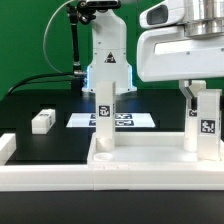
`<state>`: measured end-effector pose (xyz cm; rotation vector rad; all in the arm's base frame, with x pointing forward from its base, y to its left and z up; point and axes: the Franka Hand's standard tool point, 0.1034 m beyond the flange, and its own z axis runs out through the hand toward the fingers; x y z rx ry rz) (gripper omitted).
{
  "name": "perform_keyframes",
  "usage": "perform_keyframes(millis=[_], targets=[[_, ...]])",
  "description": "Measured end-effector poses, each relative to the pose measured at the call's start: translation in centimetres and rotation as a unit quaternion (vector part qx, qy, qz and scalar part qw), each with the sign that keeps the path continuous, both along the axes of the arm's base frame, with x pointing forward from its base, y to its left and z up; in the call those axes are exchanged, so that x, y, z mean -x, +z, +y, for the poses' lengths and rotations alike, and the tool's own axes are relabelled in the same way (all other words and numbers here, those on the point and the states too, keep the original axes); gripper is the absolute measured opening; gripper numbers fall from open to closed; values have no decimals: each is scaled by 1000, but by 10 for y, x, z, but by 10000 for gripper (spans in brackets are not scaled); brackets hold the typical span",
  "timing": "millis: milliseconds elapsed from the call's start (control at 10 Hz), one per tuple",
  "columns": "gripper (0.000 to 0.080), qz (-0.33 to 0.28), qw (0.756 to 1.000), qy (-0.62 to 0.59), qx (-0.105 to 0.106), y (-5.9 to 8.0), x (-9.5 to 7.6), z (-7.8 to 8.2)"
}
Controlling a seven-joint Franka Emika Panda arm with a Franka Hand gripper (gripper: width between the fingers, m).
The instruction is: Assemble desk
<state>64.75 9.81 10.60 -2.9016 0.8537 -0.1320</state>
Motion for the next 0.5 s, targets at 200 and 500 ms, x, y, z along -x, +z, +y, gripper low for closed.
perform_keyframes(millis=[200,500], targets=[[288,22,987,-157,-10,0,1,1],[288,63,891,-444,-67,-1,2,-1]])
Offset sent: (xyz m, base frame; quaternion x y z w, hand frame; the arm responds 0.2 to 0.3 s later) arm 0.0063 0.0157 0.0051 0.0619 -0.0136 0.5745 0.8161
